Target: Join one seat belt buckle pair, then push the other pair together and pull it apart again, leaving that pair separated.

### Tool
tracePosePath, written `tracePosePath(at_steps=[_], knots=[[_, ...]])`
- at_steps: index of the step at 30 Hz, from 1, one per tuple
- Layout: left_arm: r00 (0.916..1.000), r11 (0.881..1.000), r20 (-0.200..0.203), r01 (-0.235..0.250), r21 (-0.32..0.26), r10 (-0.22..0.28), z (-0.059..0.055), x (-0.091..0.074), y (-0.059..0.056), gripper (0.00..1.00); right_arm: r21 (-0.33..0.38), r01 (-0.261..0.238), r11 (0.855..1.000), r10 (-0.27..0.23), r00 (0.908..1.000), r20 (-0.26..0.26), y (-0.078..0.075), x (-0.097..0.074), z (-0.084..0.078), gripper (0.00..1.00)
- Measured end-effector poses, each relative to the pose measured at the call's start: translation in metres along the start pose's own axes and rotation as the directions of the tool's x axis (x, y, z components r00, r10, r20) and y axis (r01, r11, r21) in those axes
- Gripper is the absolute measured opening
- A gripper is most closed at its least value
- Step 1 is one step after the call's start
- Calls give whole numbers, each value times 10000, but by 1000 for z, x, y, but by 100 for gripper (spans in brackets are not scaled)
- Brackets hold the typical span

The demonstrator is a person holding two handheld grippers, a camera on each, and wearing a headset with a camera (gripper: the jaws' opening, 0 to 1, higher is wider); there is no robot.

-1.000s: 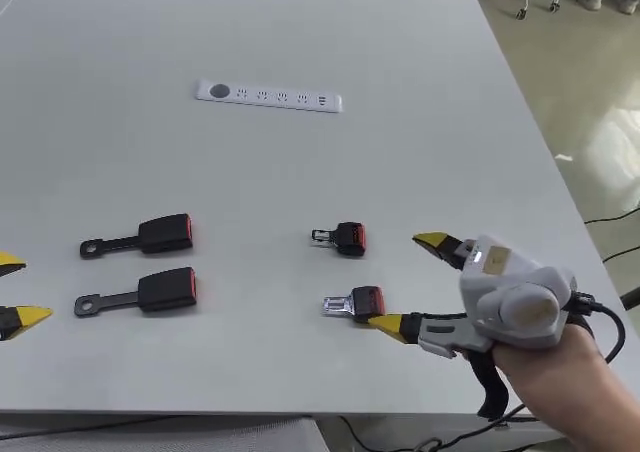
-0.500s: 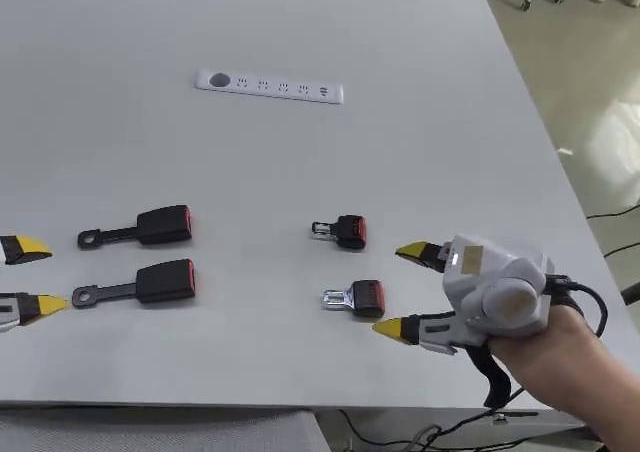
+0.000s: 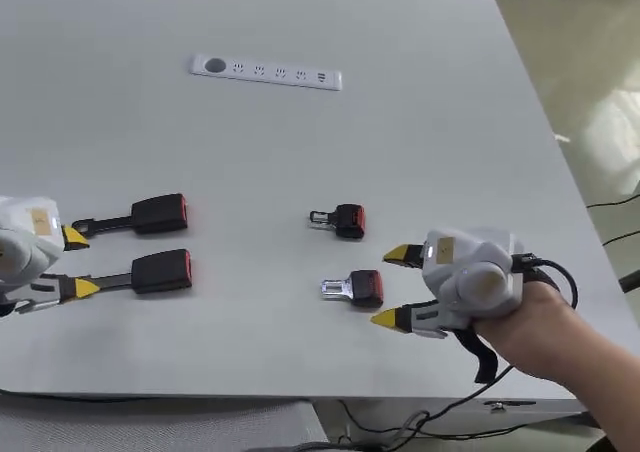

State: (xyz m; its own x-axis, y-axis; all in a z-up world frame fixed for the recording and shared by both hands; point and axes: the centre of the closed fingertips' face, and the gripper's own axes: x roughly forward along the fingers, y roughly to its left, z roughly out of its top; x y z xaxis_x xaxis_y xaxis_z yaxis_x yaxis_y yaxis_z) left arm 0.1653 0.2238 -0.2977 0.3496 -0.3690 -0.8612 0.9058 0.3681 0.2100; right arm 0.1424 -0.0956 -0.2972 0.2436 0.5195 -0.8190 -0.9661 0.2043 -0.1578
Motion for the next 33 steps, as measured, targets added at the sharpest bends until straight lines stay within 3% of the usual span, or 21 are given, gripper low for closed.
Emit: tracePosePath(at_steps=[4,8,14,19,33], knots=[[9999,9989,-44,133,452,-131,4,9,-1,29,-158,-291,9995,287,9993,-226,1,9,-7,46],[9999,9987,-86,106,496,-102,8,17,2,29,-192,-462,9987,453,9981,-411,-1,16,-13,46],[9979,9957,-8,642,668,-643,16,33,-4,31,-101,-684,9976,675,9952,-715,-5,25,-24,45],[9966,9942,-31,821,700,-821,16,44,-3,32,-78,-823,9966,813,9930,-859,-9,31,-30,45],[9907,9878,-322,1342,792,-1321,23,57,-12,33,-182,-1363,9905,1332,9839,-1189,-15,48,-40,43]])
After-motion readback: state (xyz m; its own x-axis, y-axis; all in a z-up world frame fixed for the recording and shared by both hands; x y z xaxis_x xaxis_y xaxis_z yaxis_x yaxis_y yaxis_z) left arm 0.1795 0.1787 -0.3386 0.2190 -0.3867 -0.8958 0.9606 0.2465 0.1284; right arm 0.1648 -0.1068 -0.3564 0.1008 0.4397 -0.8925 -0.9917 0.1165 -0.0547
